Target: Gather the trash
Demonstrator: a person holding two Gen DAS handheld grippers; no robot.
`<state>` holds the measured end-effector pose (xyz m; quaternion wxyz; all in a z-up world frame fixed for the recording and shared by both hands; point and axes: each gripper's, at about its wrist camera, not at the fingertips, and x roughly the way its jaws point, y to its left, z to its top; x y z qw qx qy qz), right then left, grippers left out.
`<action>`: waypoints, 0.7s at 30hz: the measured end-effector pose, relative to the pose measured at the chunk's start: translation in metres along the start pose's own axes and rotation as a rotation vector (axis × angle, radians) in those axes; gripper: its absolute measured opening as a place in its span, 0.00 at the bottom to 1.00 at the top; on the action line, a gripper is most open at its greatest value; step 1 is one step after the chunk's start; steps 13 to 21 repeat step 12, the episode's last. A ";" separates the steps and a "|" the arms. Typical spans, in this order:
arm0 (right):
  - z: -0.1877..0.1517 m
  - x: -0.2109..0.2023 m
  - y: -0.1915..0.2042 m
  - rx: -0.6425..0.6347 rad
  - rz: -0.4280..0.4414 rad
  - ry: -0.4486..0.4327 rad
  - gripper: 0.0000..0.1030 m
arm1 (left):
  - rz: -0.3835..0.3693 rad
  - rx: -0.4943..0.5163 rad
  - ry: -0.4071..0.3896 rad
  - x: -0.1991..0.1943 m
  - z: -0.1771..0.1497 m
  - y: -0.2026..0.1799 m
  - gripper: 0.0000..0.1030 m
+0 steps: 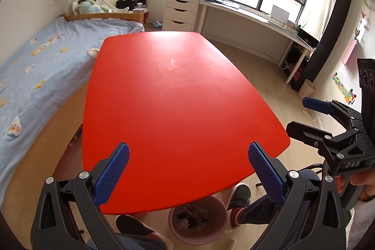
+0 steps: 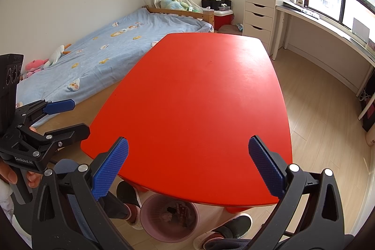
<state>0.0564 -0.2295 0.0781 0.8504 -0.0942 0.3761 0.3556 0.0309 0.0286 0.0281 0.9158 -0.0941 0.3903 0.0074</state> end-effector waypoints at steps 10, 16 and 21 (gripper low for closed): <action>0.002 0.000 0.000 0.000 -0.001 0.001 0.97 | 0.031 0.015 -0.007 -0.001 0.002 -0.003 0.94; 0.002 0.000 0.000 0.000 -0.001 0.002 0.97 | 0.031 0.009 -0.009 -0.001 0.004 -0.001 0.94; 0.002 0.000 0.000 0.000 -0.001 0.002 0.97 | 0.031 0.009 -0.009 -0.001 0.004 -0.001 0.94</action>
